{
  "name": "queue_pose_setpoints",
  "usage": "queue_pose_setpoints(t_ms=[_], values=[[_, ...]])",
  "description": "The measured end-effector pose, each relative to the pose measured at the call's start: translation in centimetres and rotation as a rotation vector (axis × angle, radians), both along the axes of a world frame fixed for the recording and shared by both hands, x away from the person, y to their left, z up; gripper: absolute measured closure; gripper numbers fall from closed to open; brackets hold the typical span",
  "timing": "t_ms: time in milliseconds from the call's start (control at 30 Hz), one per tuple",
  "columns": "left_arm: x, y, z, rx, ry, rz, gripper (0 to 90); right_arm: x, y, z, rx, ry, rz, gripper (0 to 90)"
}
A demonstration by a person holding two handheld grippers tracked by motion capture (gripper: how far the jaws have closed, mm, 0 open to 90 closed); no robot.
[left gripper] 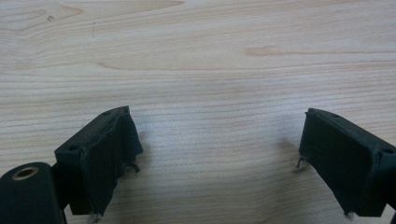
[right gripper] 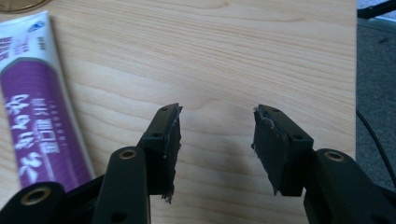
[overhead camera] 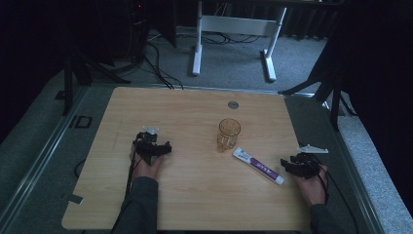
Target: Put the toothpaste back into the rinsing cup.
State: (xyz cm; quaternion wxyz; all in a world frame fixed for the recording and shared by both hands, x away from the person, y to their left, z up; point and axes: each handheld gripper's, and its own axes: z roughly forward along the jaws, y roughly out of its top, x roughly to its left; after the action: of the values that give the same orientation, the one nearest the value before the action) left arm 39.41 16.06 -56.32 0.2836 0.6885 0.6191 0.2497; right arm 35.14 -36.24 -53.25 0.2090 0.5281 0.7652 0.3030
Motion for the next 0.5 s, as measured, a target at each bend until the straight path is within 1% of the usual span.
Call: queue_pose_setpoints(t_ms=[100, 167, 200, 300, 333, 367, 500], values=[[-0.1, 0.1, 0.0, -0.001, -0.001, -0.001, 11.1, -0.4, 0.5, 0.1, -0.016, -0.018, 0.024, 48.4], [-0.1, 0.1, 0.0, 0.000, -0.001, -0.002, 11.3, -0.5, 0.7, 0.0, -0.023, -0.019, 0.030, 48.6], [-0.1, 0.1, 0.0, -0.001, -0.002, 0.000, 11.3, -0.7, 0.9, 0.0, -0.036, -0.020, 0.037, 48.9], [-0.2, 0.1, 0.0, -0.002, -0.003, 0.004, 11.3, -0.7, 0.9, 0.1, -0.041, -0.022, 0.032, 48.8], [-0.2, 0.2, 0.0, -0.001, -0.003, 0.005, 11.3, -0.7, 0.9, 0.3, -0.033, -0.030, 0.022, 50.7], [-0.3, 0.2, 0.0, -0.002, -0.003, 0.008, 11.3, -0.7, 1.0, 0.5, -0.029, -0.032, 0.026, 50.8], [-0.4, 0.3, 0.0, -0.002, -0.002, 0.011, 11.3, -0.7, 1.7, 1.0, -0.069, -0.034, 0.044, 51.2]])
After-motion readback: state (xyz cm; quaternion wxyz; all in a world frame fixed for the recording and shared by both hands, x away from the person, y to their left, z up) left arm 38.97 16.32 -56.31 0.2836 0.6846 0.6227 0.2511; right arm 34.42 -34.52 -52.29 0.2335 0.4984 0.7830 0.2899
